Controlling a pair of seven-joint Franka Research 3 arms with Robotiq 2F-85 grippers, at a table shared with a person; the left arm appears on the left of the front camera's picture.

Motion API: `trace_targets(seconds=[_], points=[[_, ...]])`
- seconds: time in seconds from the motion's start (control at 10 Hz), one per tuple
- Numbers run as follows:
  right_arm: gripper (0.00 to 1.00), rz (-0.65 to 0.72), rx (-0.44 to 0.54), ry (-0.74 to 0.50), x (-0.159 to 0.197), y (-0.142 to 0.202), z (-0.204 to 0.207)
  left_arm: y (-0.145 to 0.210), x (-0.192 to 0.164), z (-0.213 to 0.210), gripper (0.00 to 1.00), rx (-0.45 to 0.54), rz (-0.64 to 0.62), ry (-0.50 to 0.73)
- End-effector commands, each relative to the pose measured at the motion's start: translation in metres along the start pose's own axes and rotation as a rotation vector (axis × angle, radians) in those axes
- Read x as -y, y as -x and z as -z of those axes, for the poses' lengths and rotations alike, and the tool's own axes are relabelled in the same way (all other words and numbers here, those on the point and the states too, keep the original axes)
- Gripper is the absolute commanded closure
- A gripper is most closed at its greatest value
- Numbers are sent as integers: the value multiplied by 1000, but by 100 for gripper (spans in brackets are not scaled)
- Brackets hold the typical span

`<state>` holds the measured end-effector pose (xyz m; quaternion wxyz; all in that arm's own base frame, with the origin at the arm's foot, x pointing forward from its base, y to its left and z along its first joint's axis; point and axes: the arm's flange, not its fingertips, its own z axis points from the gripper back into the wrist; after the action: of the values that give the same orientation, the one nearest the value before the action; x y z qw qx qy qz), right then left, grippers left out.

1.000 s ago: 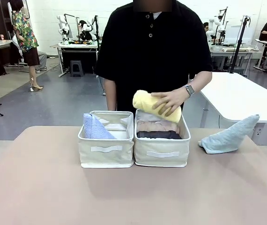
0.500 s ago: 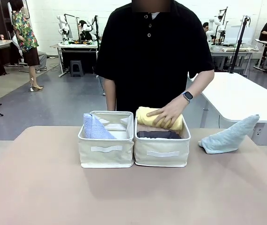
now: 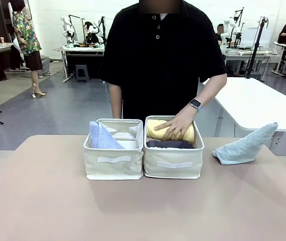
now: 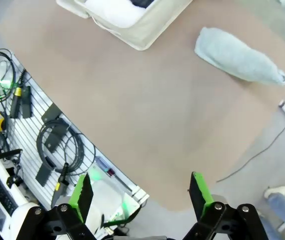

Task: Sort the towels based on their folding style.
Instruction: Pick up another triangle-folded towel from the table and place it in the left Fabric basket.

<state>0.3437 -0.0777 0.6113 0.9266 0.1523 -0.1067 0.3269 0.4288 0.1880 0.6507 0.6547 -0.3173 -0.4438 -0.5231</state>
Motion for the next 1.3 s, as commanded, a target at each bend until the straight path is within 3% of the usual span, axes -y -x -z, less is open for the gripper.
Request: trace_targets(seconds=[0.0, 0.2, 0.3, 0.4, 0.5, 0.7, 0.8, 1.0, 1.2], points=[[0, -1, -1, -4, -2, 1, -4, -1, 3, 0, 0, -1, -1, -14], [0, -2, 4, 3, -2, 1, -3, -1, 3, 0, 0, -1, -1, -14], [0, -53, -42, 10, 14, -25, 12, -1, 3, 0, 0, -1, -1, -14], [0, -166, -83, 60, 32, -49, 22, -1, 3, 0, 0, -1, -1, -14], [0, -245, -42, 175, 63, -77, 25, -1, 3, 0, 0, -1, -1, -14], [0, -505, -12, 289, 98, -107, 45, -1, 3, 0, 0, -1, -1, -14], [0, -549, -24, 320, 108, -116, 55, -1, 3, 0, 0, -1, -1, -14], [0, -572, -84, 246, 126, -130, 70, -1, 3, 0, 0, -1, -1, -14], [0, -554, -69, 303, 111, -127, 61, -1, 3, 0, 0, -1, -1, -14]])
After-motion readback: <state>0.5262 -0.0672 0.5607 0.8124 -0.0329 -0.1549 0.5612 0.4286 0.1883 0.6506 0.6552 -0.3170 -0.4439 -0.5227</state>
